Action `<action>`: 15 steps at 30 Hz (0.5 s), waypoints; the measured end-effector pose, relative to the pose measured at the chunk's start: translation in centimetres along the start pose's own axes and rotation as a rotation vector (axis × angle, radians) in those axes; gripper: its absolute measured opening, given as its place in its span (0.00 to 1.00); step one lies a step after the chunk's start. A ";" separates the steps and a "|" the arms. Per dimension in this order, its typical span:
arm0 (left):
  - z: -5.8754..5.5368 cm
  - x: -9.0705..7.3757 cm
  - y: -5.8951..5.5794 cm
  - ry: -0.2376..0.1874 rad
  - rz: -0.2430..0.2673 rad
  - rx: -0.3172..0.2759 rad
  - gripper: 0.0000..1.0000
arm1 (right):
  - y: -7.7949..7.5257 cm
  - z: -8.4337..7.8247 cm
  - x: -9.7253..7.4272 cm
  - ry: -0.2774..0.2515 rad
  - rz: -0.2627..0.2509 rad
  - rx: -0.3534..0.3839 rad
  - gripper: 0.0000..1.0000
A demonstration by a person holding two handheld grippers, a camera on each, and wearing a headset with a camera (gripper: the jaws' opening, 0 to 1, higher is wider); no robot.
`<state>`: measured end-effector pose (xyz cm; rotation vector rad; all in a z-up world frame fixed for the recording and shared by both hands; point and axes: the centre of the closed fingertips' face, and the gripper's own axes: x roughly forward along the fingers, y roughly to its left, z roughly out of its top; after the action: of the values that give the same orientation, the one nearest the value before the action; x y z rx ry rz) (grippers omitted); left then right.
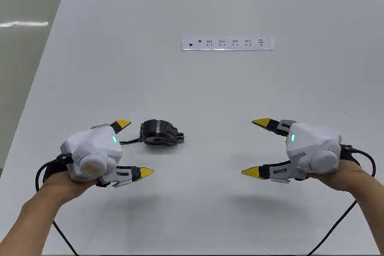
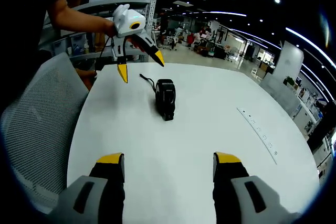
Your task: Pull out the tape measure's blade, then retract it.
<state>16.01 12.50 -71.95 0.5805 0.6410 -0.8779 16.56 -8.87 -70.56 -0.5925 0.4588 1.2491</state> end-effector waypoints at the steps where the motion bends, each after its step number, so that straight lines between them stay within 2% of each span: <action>1: 0.0 0.2 0.1 0.004 -0.003 0.005 0.70 | 0.0 0.1 0.2 -0.002 0.003 -0.001 0.70; 15: 0.3 1.2 1.0 0.038 -0.041 0.065 0.64 | -0.8 1.0 1.9 -0.017 0.031 -0.026 0.65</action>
<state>17.52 12.22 -72.44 0.6452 0.6623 -0.9306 17.86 -6.97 -70.88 -0.5979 0.4397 1.2905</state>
